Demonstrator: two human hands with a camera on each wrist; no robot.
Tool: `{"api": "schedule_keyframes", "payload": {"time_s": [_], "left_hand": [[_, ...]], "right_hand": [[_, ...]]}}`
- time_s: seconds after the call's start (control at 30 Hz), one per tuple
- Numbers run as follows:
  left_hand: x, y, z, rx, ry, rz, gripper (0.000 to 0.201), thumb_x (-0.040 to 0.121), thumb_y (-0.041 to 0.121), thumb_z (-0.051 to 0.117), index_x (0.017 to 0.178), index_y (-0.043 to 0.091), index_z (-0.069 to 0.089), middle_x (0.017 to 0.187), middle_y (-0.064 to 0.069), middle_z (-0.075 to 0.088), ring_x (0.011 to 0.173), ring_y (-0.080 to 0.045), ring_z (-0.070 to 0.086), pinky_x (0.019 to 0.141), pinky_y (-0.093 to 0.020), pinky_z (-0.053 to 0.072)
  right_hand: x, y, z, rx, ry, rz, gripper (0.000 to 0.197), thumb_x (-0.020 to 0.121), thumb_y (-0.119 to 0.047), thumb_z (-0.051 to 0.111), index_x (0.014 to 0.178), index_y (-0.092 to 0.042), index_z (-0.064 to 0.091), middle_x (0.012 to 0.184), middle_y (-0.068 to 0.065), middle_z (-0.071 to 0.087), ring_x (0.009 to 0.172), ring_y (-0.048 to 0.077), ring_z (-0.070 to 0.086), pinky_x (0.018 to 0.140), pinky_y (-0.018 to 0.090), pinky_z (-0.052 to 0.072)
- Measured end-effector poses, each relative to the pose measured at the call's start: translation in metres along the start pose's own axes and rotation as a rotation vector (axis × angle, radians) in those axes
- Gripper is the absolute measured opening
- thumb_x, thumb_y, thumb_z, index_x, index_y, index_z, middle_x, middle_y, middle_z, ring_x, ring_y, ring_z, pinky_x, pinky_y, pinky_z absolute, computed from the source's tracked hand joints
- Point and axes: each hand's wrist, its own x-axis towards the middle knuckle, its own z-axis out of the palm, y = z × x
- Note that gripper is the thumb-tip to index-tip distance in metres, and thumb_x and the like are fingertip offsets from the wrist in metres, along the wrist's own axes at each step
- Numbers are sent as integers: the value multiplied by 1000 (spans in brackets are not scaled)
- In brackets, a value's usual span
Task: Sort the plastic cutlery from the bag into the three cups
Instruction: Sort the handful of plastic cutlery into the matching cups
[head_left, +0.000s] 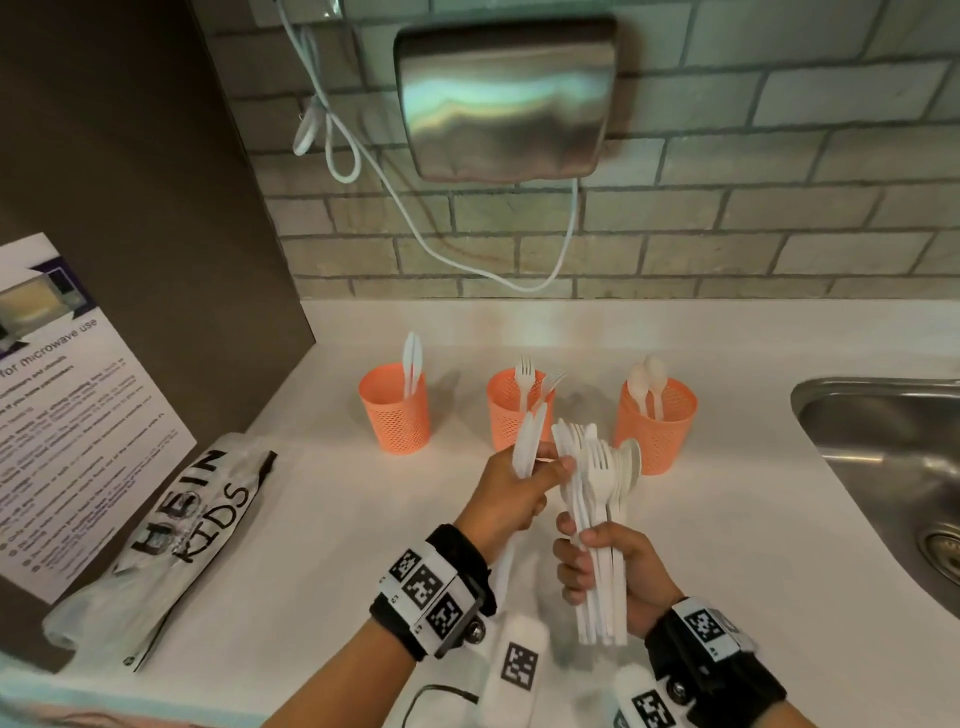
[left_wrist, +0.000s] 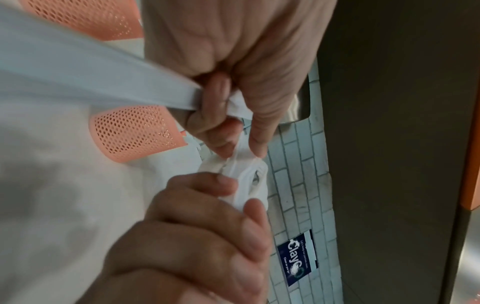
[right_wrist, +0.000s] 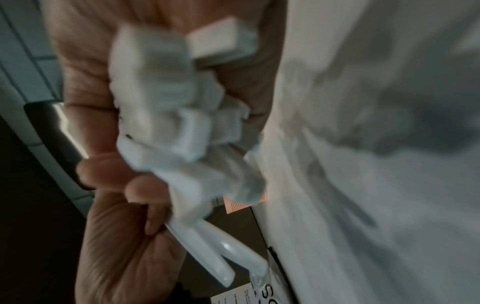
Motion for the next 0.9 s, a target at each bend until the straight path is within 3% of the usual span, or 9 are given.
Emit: {"api": "schedule_keyframes", "payload": {"time_s": [0.1, 0.23, 0.43, 0.53, 0.63, 0.8, 0.9], "left_hand": [[3, -2, 0, 6, 33, 33, 12, 86, 22, 65, 78, 13, 60, 69, -3, 55, 47, -6, 44, 37, -14, 26], [7, -4, 5, -98, -18, -39, 12, 88, 25, 61, 82, 14, 60, 79, -5, 59, 54, -6, 50, 38, -13, 26], [5, -7, 19, -64, -31, -22, 22, 91, 14, 55, 70, 15, 59, 49, 7, 56, 44, -3, 49, 38, -12, 28], [10, -11, 25, 7, 89, 13, 24, 89, 6, 52, 64, 10, 52, 47, 3, 54, 42, -7, 49, 45, -15, 37], [20, -15, 31, 154, 228, 107, 14, 88, 9, 51, 74, 9, 48, 62, -2, 51, 56, -14, 49, 58, -23, 42], [42, 4, 26, 147, 414, 181, 5, 96, 14, 41, 97, 9, 43, 65, 8, 53, 55, -2, 51, 46, -6, 38], [60, 17, 10, -26, 532, 125, 10, 99, 17, 35, 104, 9, 38, 67, -3, 59, 54, -13, 57, 51, -22, 45]], "right_hand": [[-3, -1, 0, 47, 8, -4, 53, 33, -15, 85, 76, -7, 56, 48, 4, 46, 37, 14, 43, 39, 25, 41], [-5, -3, 1, 117, 19, -19, 55, 33, -14, 87, 79, -8, 57, 49, 4, 47, 36, 13, 43, 37, 24, 42], [-6, -8, 0, 115, 46, -51, 53, 38, -15, 87, 83, -9, 58, 50, 3, 47, 37, 11, 43, 38, 24, 42], [-9, -10, -1, 82, 82, -40, 54, 36, -15, 88, 82, -9, 60, 52, 5, 49, 38, 13, 45, 39, 24, 43], [-8, -9, 0, 63, 121, -17, 57, 31, -13, 89, 80, -8, 60, 52, 6, 50, 39, 14, 46, 40, 24, 43], [-6, -7, -2, 61, 130, -14, 61, 32, -11, 88, 84, -7, 56, 50, 4, 45, 37, 13, 42, 38, 24, 41], [-9, -8, -5, 67, 117, -5, 58, 35, -9, 88, 83, -7, 55, 50, 4, 45, 37, 14, 41, 39, 24, 41]]}}
